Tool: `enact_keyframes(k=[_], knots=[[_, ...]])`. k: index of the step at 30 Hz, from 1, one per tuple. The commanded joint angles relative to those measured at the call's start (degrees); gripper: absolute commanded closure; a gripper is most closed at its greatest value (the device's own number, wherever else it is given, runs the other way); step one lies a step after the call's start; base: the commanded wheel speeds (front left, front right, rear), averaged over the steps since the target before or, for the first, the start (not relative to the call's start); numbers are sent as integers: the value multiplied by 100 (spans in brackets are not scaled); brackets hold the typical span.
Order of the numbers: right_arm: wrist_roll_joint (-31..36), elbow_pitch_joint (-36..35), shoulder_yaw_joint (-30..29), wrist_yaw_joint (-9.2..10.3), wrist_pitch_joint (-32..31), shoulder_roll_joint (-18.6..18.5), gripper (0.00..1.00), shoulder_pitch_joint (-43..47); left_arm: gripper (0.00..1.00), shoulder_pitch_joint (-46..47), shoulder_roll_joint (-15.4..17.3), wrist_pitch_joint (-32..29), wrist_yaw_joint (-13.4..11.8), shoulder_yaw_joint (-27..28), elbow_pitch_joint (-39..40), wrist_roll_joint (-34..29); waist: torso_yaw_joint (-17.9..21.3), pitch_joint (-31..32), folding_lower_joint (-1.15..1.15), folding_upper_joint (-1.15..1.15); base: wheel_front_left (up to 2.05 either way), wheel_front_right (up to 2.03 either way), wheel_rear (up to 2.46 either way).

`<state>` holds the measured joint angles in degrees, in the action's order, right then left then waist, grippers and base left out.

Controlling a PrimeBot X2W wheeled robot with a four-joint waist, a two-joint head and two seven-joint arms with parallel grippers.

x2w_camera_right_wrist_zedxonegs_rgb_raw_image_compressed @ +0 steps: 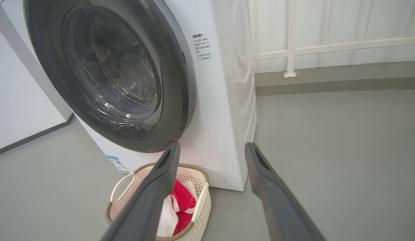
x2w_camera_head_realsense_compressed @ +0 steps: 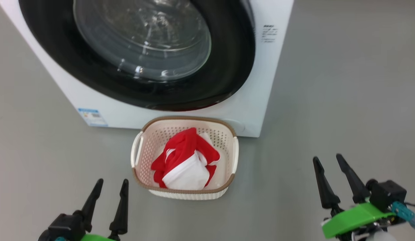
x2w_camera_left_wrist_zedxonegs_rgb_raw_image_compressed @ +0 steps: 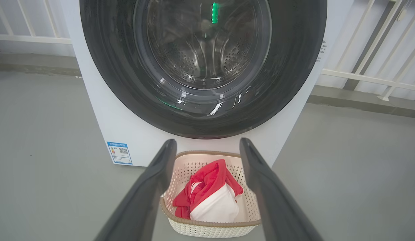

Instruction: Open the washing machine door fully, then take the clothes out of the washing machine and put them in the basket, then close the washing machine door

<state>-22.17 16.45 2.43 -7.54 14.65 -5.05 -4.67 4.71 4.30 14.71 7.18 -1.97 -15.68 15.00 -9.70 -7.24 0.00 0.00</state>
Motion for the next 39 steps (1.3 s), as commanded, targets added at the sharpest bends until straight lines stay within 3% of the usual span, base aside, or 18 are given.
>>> enact_keyframes(k=[1,18,39], knots=[[-57,-176,77,5,35,6,0,68,0,-11,125,29,31,219,102,-59,219,225,0,0,0,0,0],[-20,-323,-106,5,35,-67,0,807,0,-385,129,29,31,600,188,-246,757,464,0,0,0,0,0],[32,-380,-233,5,35,38,0,882,0,-376,103,29,31,629,119,-171,834,376,0,0,0,0,0]])
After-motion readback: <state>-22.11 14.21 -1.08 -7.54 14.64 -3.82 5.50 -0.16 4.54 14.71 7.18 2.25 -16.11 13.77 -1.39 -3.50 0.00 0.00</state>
